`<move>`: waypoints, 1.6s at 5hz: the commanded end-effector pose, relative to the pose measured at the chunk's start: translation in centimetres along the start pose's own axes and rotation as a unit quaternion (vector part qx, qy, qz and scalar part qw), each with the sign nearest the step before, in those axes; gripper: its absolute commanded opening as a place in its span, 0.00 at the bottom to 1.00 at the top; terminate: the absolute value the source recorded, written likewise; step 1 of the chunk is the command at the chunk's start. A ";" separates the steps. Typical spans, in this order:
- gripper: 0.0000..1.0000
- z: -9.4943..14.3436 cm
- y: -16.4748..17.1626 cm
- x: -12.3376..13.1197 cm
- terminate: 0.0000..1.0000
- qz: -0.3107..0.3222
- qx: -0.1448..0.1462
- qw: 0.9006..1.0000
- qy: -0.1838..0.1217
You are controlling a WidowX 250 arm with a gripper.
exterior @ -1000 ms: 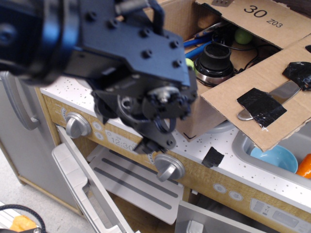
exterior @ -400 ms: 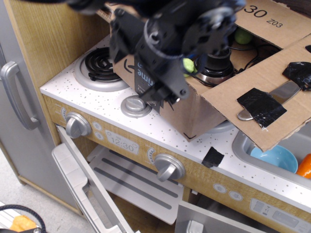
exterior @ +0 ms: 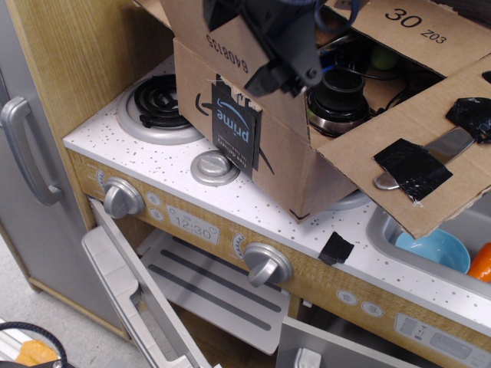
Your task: Close large4fbox flaps
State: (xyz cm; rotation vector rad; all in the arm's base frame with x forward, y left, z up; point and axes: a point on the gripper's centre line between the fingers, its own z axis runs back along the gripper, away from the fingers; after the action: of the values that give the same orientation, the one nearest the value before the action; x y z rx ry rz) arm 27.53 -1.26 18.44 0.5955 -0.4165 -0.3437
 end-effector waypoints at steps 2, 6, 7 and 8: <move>1.00 -0.1 0.7 5.3 0.00 0.104 -0.099 0.986 -0.089; 1.00 -5.6 -2.8 7.5 0.00 0.096 -0.163 0.979 -0.081; 1.00 -7.1 -3.4 7.1 0.00 0.089 -0.188 0.976 -0.059; 1.00 -8.0 -3.7 6.4 0.00 0.085 -0.195 0.975 -0.062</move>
State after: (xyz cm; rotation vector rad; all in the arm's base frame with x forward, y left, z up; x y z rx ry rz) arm 35.67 -3.40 10.76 0.1520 -0.4652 -0.2864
